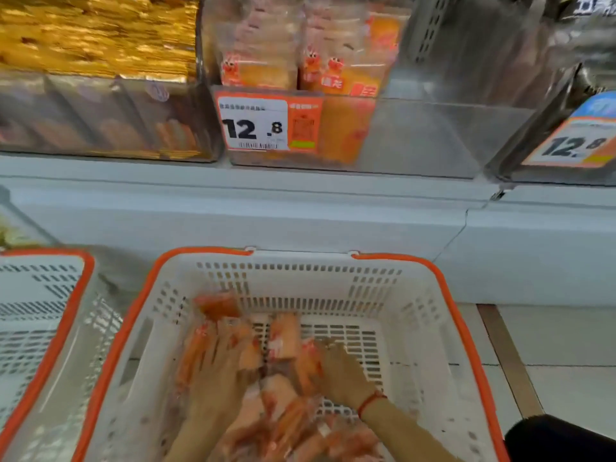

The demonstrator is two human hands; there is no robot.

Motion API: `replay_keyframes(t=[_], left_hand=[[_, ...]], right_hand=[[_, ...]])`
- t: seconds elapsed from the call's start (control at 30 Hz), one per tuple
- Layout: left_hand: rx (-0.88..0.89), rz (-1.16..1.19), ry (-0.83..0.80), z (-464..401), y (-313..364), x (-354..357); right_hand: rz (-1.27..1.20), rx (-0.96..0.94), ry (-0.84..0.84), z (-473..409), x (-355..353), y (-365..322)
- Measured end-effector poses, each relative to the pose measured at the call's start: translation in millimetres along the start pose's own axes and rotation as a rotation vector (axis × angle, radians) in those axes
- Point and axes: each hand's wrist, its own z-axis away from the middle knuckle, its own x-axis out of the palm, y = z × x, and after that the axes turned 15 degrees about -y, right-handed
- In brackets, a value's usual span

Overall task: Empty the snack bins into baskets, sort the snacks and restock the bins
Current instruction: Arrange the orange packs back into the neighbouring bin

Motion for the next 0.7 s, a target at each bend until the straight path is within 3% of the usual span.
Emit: replay_keyframes(t=[0.13,0.23,0.5,0.6,0.7], left_hand=[[-0.032,-0.01,-0.035,-8,1,-5],[-0.043,0.085,-0.081,-14,7,-11],[-0.186,0.192,-0.122,-19,31,-41],[-0.113,0.46,-0.096,-12,52,-54],[-0.054,0.892,-0.321,-4,71,-73]], right_hand=[[-0.134,0.09,0.011,-35,21,9],[-0.323,0.167,-0.113,-49,22,14],[-0.617,0.117,-0.237,-19,-47,46],[-0.692,0.088,-0.305,3,-75,41],[-0.78,-0.041,-0.319,24,-88,26]])
